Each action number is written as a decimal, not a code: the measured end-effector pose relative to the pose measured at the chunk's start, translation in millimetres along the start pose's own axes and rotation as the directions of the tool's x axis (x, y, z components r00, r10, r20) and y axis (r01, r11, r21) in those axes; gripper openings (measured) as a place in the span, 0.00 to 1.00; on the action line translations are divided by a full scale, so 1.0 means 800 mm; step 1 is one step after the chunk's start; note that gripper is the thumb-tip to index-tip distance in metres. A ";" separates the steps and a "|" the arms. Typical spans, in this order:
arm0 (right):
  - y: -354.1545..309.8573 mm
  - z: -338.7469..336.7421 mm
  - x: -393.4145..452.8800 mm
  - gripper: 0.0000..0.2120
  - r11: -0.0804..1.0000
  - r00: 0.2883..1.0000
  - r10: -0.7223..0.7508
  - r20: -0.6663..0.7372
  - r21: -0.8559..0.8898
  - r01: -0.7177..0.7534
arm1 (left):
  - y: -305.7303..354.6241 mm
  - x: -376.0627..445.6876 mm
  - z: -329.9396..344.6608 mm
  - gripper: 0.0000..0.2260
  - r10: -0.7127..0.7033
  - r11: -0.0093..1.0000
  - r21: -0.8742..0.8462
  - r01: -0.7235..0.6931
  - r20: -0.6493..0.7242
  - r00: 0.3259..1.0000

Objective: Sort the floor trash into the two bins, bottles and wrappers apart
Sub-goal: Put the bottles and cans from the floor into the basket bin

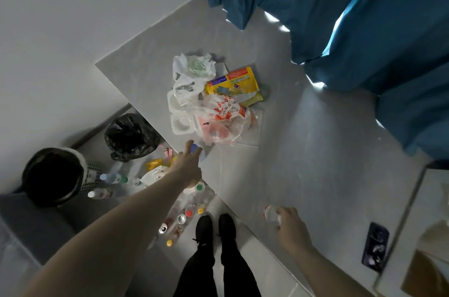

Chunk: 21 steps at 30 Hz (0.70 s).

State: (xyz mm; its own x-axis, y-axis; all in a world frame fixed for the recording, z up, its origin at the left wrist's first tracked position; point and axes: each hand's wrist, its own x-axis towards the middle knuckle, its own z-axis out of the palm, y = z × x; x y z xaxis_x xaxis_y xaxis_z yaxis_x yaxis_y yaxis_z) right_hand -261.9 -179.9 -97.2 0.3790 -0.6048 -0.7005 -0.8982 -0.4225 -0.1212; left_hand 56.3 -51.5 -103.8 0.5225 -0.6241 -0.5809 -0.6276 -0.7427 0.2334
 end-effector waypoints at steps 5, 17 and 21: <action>-0.003 0.006 0.013 0.09 0.999 0.997 -0.041 -0.063 -0.015 0.041 | 0.000 0.009 0.021 0.19 -0.075 0.987 -0.146 0.061 -0.095 0.993; -0.136 -0.071 -0.042 0.10 0.904 0.902 -0.427 -0.057 -0.003 0.428 | -0.002 -0.210 0.006 0.14 -0.278 0.910 -0.379 0.171 -0.249 0.928; -0.185 -0.070 -0.066 0.10 0.827 0.827 -0.562 -0.020 -0.037 0.561 | -0.024 -0.278 0.016 0.13 -0.444 0.824 -0.502 0.265 -0.280 0.851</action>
State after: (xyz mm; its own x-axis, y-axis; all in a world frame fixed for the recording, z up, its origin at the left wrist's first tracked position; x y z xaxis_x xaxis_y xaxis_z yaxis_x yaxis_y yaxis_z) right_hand -136.6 -123.8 -3.0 0.8225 -0.2762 -0.4973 -0.5221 -0.7136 -0.4672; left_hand -55.2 104.9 10.7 0.8851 -0.2694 -0.3795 -0.0892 -0.8985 0.4298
